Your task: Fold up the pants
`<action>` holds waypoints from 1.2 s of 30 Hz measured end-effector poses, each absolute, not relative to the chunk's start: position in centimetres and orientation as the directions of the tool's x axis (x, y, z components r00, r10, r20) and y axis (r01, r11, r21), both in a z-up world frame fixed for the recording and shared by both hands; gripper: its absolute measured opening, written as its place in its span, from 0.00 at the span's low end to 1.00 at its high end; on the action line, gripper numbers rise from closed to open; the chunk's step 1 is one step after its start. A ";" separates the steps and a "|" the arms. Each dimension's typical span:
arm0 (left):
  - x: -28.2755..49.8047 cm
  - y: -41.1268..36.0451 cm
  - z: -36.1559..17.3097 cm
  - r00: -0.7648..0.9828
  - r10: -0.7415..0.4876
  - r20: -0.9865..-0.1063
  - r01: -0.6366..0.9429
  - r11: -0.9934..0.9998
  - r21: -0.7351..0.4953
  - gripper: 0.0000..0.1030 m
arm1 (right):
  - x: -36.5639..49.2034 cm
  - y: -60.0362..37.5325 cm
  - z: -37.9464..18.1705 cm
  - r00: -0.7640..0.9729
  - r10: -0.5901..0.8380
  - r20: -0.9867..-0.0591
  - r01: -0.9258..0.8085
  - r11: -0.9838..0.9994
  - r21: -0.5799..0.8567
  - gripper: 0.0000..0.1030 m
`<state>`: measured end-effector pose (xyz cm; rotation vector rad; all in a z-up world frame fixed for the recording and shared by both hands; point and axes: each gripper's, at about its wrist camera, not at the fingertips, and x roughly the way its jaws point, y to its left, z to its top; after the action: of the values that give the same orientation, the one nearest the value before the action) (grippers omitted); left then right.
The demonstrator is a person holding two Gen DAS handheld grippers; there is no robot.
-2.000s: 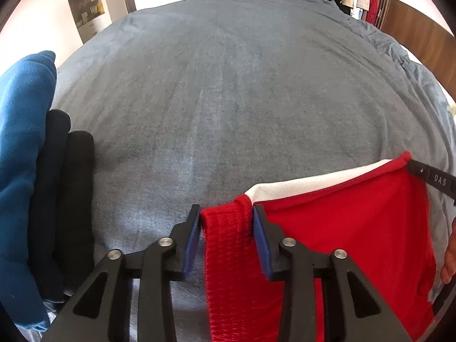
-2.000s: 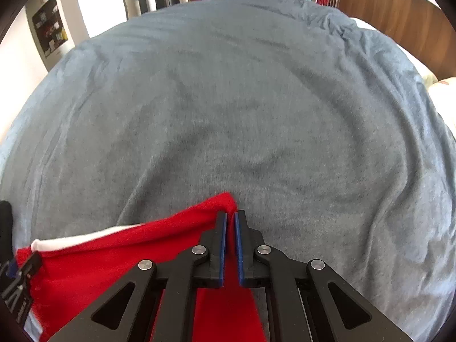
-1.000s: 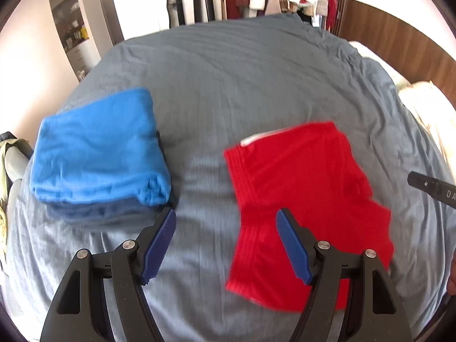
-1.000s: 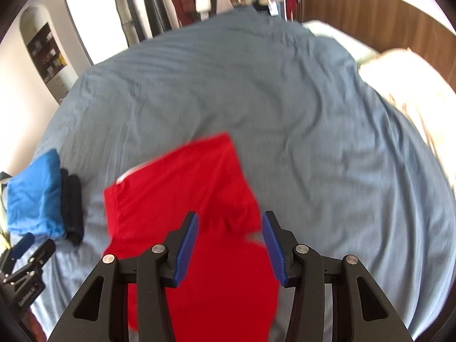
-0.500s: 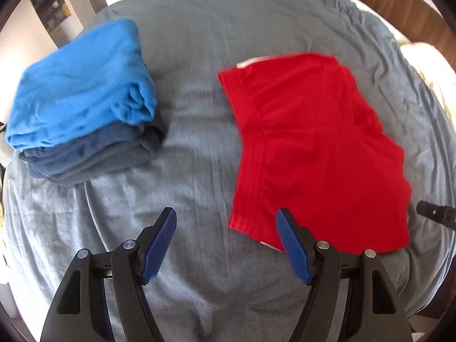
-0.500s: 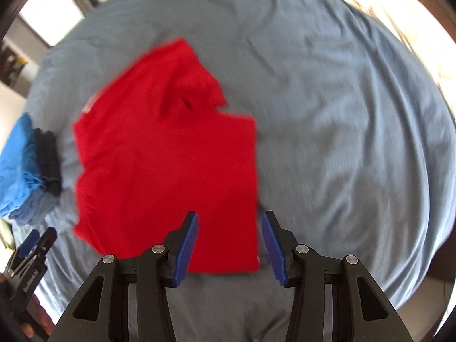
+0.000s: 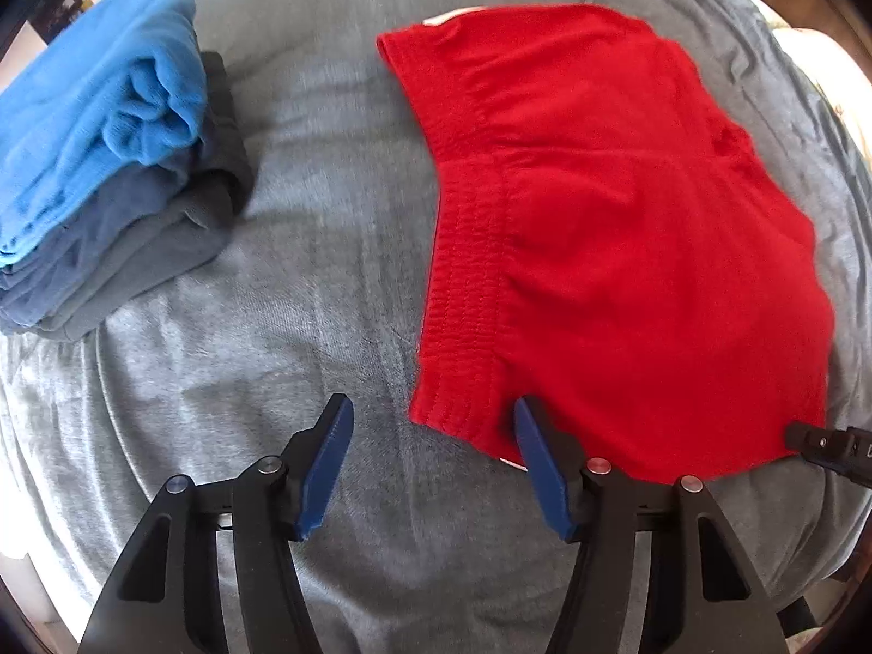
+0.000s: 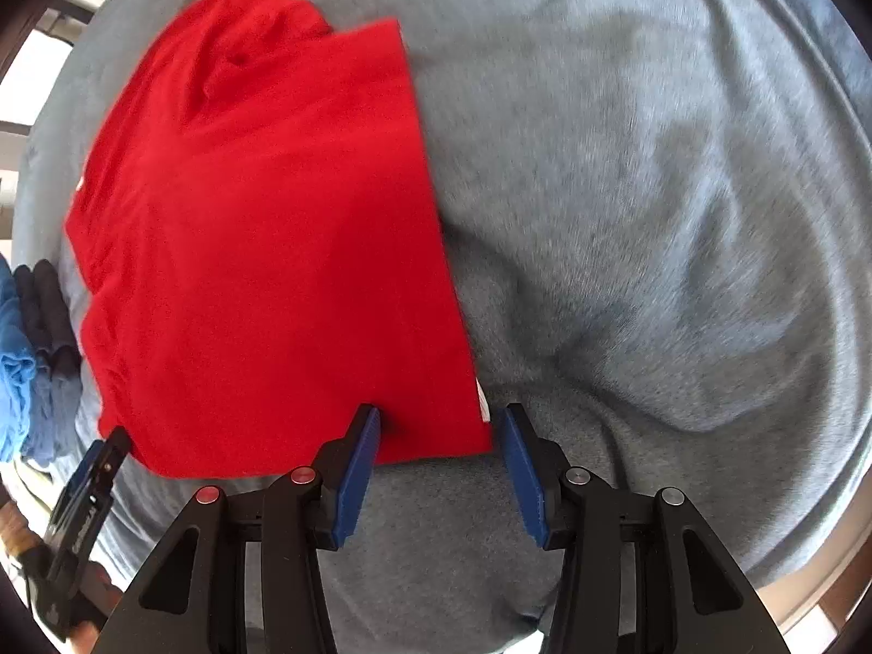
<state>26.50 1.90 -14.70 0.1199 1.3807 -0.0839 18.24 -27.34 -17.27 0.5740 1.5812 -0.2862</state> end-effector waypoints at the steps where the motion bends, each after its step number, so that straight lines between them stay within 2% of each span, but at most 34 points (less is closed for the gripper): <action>1: 26.6 1.9 -15.1 0.178 0.008 -0.984 0.126 0.992 0.031 0.58 | 18.1 -27.3 -17.6 -0.011 0.192 -0.981 0.522 0.838 0.158 0.45; 5: 26.8 2.0 -16.1 0.149 -0.013 -0.989 0.104 0.995 0.002 0.53 | 18.2 -27.0 -18.0 -0.012 0.179 -0.984 0.498 0.854 0.149 0.45; 8: 26.9 1.9 -16.4 0.134 -0.048 -0.990 0.101 0.994 -0.034 0.38 | 18.4 -26.6 -18.4 -0.013 0.179 -0.984 0.489 0.859 0.150 0.44; 10: 26.9 1.8 -16.4 0.133 -0.050 -0.990 0.101 0.994 -0.037 0.32 | 18.6 -26.3 -18.4 -0.012 0.185 -0.983 0.486 0.860 0.156 0.35; 12: 26.7 1.5 -16.4 0.140 -0.048 -0.989 0.105 0.994 -0.034 0.30 | 18.9 -26.2 -18.3 -0.014 0.190 -0.982 0.474 0.866 0.160 0.17; 15: 26.3 1.3 -15.7 0.150 -0.048 -0.987 0.117 0.993 -0.031 0.28 | 19.2 -26.0 -18.1 -0.013 0.198 -0.980 0.465 0.869 0.169 0.09; 28: 25.9 0.8 -9.6 0.222 -0.078 -0.972 0.120 0.991 -0.052 0.28 | 19.8 -27.1 -9.4 0.109 0.231 -0.967 0.398 0.881 0.256 0.07; 36: 26.2 0.1 -6.1 0.253 -0.095 -0.963 0.089 0.993 -0.075 0.28 | 20.1 -28.2 -6.2 0.197 0.218 -0.956 0.379 0.882 0.279 0.07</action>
<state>26.23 0.13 -6.06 -0.0061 1.3092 -0.1251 20.08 -28.24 -6.16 0.5191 1.3867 -0.1199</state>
